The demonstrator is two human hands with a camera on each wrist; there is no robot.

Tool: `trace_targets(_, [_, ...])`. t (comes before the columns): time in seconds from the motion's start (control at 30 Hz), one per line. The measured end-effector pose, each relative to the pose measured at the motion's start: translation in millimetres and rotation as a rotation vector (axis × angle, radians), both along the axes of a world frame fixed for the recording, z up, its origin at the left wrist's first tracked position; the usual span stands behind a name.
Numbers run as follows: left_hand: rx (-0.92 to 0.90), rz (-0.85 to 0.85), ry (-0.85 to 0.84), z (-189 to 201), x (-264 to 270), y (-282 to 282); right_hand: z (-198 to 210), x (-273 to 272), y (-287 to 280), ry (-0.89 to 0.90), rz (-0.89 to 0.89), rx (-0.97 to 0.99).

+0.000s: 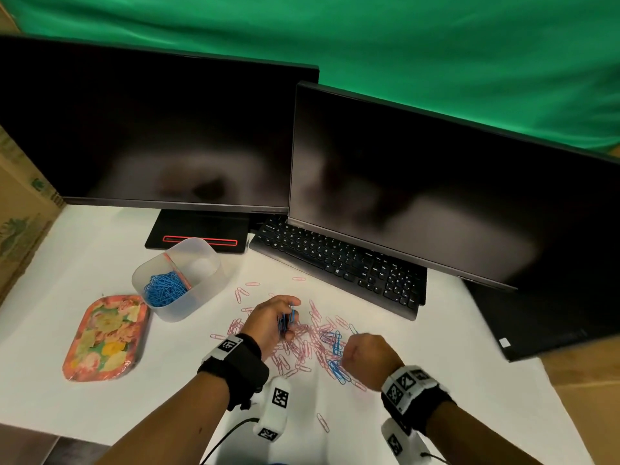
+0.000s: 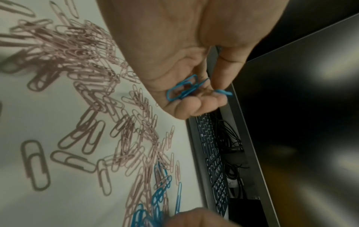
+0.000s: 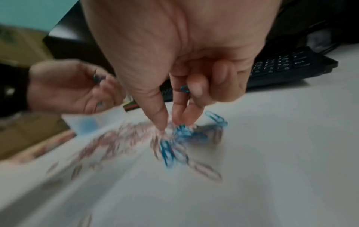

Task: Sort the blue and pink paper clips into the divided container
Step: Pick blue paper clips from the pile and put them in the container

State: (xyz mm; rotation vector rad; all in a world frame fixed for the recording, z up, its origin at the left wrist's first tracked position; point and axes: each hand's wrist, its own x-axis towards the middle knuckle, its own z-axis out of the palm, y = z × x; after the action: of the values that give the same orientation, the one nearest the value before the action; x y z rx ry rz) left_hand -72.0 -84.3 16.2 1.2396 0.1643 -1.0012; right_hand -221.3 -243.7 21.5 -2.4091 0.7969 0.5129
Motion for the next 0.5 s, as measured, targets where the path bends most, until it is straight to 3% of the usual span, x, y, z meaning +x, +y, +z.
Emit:
trace_targets(0.1, [0.003, -0.005, 0.096, 0, -4, -3, -16, -16, 12, 0.076, 0.149, -0.145])
trace_targets(0.23, [0.031, -0.057, 0.099, -1, -10, -7, -33, -20, 19, 0.026, 0.162, -0.218])
trace_targets(0.4, [0.07, -0.113, 0.066, -6, -13, -9, -33, -15, 14, 0.033, 0.121, -0.172])
trace_targets(0.5, [0.09, -0.121, 0.043, -5, -16, -10, -30, -16, 6, 0.004, 0.003, -0.057])
